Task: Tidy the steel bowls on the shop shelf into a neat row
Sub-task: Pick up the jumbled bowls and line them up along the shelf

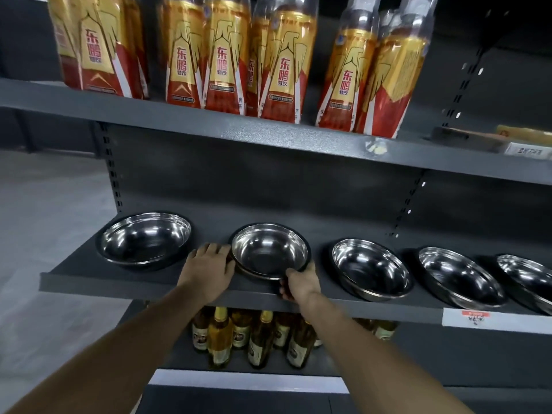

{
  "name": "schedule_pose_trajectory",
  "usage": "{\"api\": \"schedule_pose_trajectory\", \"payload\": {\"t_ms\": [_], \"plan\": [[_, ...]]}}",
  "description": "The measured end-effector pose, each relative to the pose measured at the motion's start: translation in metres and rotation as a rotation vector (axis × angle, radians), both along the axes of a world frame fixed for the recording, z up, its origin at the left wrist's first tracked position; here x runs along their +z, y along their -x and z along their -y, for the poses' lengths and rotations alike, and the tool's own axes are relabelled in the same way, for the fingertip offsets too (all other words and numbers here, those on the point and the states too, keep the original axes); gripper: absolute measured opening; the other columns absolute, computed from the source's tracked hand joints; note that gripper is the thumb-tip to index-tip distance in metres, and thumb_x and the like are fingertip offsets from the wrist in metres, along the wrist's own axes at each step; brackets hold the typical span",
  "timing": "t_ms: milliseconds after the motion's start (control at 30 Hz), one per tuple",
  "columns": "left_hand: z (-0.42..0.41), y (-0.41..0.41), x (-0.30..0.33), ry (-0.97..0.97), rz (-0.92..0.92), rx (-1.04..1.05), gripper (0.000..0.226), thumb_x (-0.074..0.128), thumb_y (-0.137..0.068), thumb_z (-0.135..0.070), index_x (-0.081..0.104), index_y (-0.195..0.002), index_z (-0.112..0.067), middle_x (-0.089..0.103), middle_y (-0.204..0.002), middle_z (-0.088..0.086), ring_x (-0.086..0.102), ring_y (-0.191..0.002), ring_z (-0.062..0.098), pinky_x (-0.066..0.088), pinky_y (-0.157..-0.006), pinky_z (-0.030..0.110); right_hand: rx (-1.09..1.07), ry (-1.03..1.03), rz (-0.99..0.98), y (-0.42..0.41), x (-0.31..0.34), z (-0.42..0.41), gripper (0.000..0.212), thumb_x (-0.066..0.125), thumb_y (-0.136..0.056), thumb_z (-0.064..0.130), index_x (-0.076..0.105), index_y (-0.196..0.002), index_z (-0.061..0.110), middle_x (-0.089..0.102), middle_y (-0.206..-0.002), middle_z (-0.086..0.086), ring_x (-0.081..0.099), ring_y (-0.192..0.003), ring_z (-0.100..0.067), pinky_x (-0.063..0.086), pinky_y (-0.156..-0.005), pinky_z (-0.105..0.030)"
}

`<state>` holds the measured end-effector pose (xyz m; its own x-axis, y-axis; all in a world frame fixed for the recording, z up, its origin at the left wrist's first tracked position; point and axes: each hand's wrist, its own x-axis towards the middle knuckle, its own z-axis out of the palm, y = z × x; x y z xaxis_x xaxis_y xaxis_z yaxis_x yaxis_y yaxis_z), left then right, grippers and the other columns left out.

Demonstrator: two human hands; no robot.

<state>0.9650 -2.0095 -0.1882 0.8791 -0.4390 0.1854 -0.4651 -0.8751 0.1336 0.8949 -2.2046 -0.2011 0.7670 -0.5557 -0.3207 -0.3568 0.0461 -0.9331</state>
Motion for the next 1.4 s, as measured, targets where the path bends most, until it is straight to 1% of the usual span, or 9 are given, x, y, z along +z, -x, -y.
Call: {"api": "schedule_pose_trajectory", "payload": {"t_ms": [467,567,600,667,800,1000,1067,1167,1400], "plan": [[0.003,0.014,-0.001,0.015,0.008,-0.025,0.050,0.034,-0.101,-0.040,0.040,-0.146,-0.019,0.048,-0.142,0.003,0.041,-0.134,0.022,0.036,-0.109,0.037,0.034,0.009,-0.011,0.019,-0.001,0.002,0.031,0.053,-0.097,0.014,0.044,-0.126,0.020,0.061,-0.067,-0.005,0.054,-0.044,-0.014,0.049,-0.043,-0.024],[-0.002,0.016,0.000,0.011,0.016,-0.009,0.049,0.036,-0.101,-0.041,0.042,-0.144,-0.021,0.050,-0.139,0.003,0.042,-0.133,0.022,0.037,-0.109,0.037,-0.013,0.108,-0.004,0.020,-0.003,0.003,0.056,0.061,-0.095,0.035,0.041,-0.144,0.017,0.068,-0.103,-0.009,0.066,-0.089,-0.023,0.059,-0.086,-0.039],[-0.004,0.016,0.000,0.006,0.021,-0.002,0.048,0.036,-0.100,-0.042,0.042,-0.144,-0.021,0.051,-0.139,0.003,0.042,-0.132,0.022,0.037,-0.108,0.037,-0.053,0.160,-0.015,0.019,-0.002,0.005,0.067,0.061,-0.094,0.042,0.036,-0.150,0.014,0.064,-0.124,-0.011,0.063,-0.111,-0.027,0.050,-0.103,-0.041],[-0.010,0.015,0.003,-0.003,0.028,0.018,0.049,0.037,-0.100,-0.042,0.044,-0.143,-0.020,0.051,-0.139,0.004,0.042,-0.133,0.023,0.037,-0.109,0.038,-0.131,0.208,-0.004,0.015,0.006,0.007,0.074,0.059,-0.094,0.047,0.034,-0.153,0.009,0.055,-0.142,-0.013,0.052,-0.130,-0.032,0.039,-0.111,-0.036],[-0.027,0.011,0.013,-0.024,0.032,0.074,0.051,0.035,-0.101,-0.043,0.041,-0.145,-0.018,0.048,-0.143,0.005,0.038,-0.137,0.024,0.034,-0.111,0.039,-0.136,0.214,0.103,-0.004,0.028,-0.006,0.052,0.059,-0.094,0.040,0.053,-0.134,0.008,0.066,-0.123,-0.013,0.060,-0.115,-0.031,0.043,-0.094,-0.030],[-0.069,0.008,0.023,-0.033,0.035,0.173,0.052,0.033,-0.101,-0.043,0.040,-0.146,-0.018,0.048,-0.144,0.006,0.040,-0.136,0.025,0.034,-0.111,0.039,0.020,0.131,0.180,-0.038,0.035,-0.066,0.031,0.065,-0.092,0.032,0.063,-0.113,0.010,0.070,-0.092,-0.006,0.067,-0.095,-0.030,0.053,-0.098,-0.042],[-0.087,0.007,0.025,-0.029,0.032,0.209,0.051,0.033,-0.101,-0.043,0.041,-0.145,-0.018,0.048,-0.144,0.006,0.041,-0.135,0.025,0.034,-0.111,0.040,0.094,0.113,0.180,-0.045,0.036,-0.088,0.029,0.064,-0.092,0.033,0.062,-0.113,0.013,0.065,-0.077,0.000,0.066,-0.077,-0.021,0.058,-0.075,-0.027],[-0.114,0.003,0.027,-0.029,0.016,0.260,0.051,0.032,-0.101,-0.043,0.041,-0.145,-0.019,0.047,-0.145,0.007,0.039,-0.137,0.026,0.033,-0.111,0.042,0.198,0.072,0.174,-0.054,0.037,-0.119,0.030,0.061,-0.097,0.027,0.055,-0.121,0.010,0.057,-0.063,-0.002,0.050,-0.043,-0.013,0.038,-0.035,-0.017],[-0.164,-0.014,0.023,-0.004,-0.024,0.315,0.059,0.032,-0.101,-0.044,0.025,-0.154,-0.019,0.041,-0.151,0.009,0.041,-0.137,0.029,0.030,-0.115,0.045,0.371,0.122,0.050,-0.079,0.031,-0.171,0.020,0.056,-0.099,0.033,0.043,-0.109,0.022,0.064,-0.072,-0.002,0.053,-0.044,-0.012,0.040,-0.039,-0.020]]}}
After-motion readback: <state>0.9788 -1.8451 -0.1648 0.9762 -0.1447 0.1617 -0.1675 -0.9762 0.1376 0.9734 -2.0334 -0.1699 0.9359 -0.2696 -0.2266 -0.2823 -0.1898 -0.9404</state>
